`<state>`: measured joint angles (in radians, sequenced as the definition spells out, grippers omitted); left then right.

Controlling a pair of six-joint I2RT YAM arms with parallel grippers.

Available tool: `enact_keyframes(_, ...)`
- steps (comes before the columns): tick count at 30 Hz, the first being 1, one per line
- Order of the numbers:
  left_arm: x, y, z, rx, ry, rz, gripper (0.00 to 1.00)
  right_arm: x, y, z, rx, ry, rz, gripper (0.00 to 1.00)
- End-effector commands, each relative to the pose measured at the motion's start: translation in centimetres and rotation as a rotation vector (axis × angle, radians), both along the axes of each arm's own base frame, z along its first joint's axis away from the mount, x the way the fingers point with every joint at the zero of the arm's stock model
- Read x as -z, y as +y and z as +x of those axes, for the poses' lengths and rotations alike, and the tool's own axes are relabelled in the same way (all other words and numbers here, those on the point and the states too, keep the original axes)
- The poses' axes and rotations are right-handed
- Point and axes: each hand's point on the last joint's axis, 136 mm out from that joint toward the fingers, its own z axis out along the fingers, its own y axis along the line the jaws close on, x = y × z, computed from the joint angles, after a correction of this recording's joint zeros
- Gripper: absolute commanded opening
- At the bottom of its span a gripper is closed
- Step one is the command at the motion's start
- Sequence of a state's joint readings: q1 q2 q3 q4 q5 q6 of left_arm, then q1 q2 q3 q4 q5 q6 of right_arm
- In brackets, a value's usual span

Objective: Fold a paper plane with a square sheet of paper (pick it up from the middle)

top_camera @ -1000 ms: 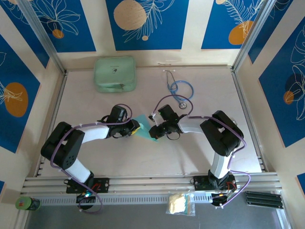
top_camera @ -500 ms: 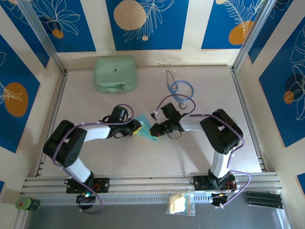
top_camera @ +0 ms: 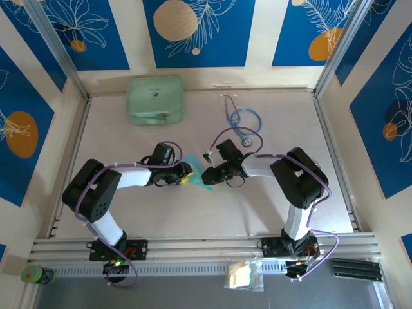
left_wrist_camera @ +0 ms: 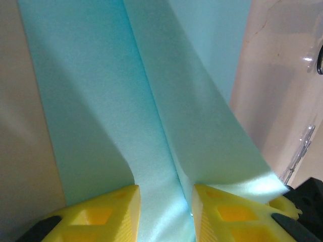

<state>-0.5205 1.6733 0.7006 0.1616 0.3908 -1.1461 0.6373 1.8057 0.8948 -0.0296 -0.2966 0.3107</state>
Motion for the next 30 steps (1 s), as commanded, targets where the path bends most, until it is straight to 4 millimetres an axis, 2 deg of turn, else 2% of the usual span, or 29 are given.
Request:
enact_keyframes(1,0.8,0.2,-0.6,-0.006,0.043,0.034,0.33,-2.1,0.1,0.3,-0.014,-0.084,-0.023,0.24)
enact_keyframes(5,0.9,0.3,-0.6,-0.009,0.047,0.038,0.33,-2.6,-0.1,0.2,-0.016,-0.146,-0.060,0.32)
enact_keyframes(12,1.0,0.4,-0.7,-0.011,0.055,0.040,0.33,-1.7,-0.2,-0.1,-0.024,-0.261,-0.170,0.40)
enact_keyframes(21,1.0,0.4,-0.7,-0.013,0.056,0.042,0.33,-0.5,-0.4,0.2,-0.022,-0.347,-0.281,0.41)
enact_keyframes(30,1.0,0.4,-0.7,-0.012,0.057,0.041,0.33,0.5,-0.6,0.4,-0.023,-0.378,-0.339,0.35)
